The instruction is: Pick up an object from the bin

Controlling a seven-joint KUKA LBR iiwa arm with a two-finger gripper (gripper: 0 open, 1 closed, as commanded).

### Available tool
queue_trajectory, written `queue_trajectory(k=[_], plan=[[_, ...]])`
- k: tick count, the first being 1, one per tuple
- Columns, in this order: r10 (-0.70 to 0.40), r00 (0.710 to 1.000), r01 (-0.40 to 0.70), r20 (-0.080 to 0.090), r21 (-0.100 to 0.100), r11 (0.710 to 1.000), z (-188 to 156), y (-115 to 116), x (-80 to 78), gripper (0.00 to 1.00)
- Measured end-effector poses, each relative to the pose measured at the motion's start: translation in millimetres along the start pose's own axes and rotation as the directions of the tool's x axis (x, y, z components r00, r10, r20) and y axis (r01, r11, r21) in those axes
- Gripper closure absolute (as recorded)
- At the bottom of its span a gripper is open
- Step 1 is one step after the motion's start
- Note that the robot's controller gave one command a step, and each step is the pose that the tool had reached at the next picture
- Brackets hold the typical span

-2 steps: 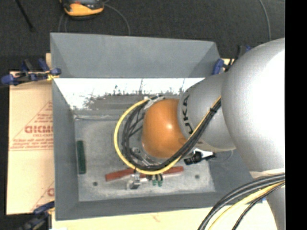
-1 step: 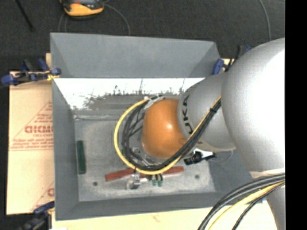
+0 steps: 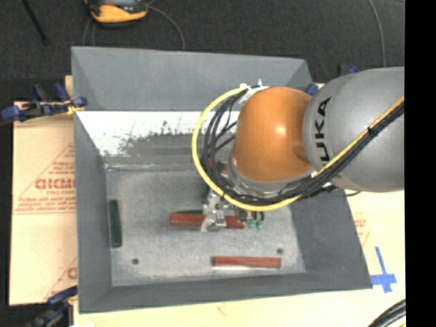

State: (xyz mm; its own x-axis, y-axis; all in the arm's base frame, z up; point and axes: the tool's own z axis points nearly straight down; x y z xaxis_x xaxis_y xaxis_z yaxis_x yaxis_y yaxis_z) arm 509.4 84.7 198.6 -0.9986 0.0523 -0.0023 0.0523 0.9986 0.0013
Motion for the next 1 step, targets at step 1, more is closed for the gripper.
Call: queue_trajectory(k=[1], plan=[[0.000,1.000,0.000,0.000,0.000,1.000,0.1,0.0,0.1,1.00]])
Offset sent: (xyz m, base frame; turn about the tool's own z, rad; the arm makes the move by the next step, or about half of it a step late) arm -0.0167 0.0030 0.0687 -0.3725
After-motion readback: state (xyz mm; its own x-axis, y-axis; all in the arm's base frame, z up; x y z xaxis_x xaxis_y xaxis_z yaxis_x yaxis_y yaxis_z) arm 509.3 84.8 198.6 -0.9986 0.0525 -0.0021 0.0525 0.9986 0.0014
